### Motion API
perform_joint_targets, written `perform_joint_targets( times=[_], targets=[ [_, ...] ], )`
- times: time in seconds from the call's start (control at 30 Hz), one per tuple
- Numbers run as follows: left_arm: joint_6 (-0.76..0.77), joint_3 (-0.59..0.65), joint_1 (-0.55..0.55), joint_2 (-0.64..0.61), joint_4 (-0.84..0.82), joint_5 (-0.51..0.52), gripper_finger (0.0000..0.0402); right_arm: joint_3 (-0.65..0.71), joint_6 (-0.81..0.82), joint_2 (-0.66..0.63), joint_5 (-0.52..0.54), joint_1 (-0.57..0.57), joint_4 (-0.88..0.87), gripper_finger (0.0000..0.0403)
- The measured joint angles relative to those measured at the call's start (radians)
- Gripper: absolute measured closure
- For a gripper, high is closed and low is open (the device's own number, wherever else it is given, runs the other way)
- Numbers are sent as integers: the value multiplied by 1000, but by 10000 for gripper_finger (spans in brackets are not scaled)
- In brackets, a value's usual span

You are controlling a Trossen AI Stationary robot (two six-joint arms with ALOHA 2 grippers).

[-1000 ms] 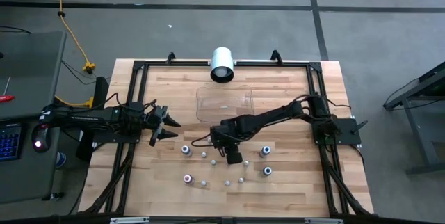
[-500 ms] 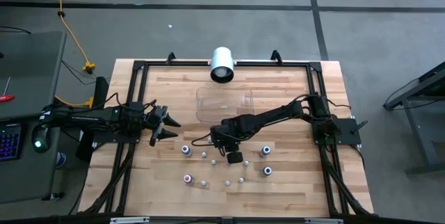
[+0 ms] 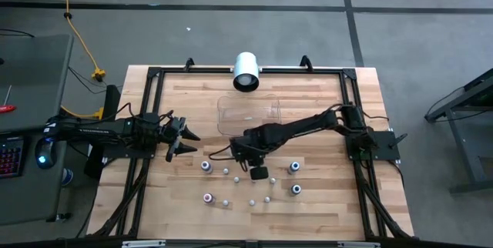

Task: Pick & Place food coloring
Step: Put the small red food coloring bottle into the transparent bin

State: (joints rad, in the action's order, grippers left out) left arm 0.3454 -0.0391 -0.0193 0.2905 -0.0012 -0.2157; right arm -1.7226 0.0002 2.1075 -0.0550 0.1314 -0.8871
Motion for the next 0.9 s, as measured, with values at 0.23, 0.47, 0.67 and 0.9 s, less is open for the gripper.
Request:
perform_joint_targets(
  times=[0.23, 0.47, 0.67, 0.9],
  targets=[
    [0, 0, 0, 0, 0, 0, 167, -234, 43, -1, 60, -48, -214, 354],
    [0, 0, 0, 0, 0, 0, 167, -326, 155, -3, 179, -153, -328, 354],
    [0, 0, 0, 0, 0, 0, 167, -295, 254, -4, 232, -244, -321, 354],
    [0, 0, 0, 0, 0, 0, 167, -189, 318, -3, 226, -322, -271, 353]
  ],
)
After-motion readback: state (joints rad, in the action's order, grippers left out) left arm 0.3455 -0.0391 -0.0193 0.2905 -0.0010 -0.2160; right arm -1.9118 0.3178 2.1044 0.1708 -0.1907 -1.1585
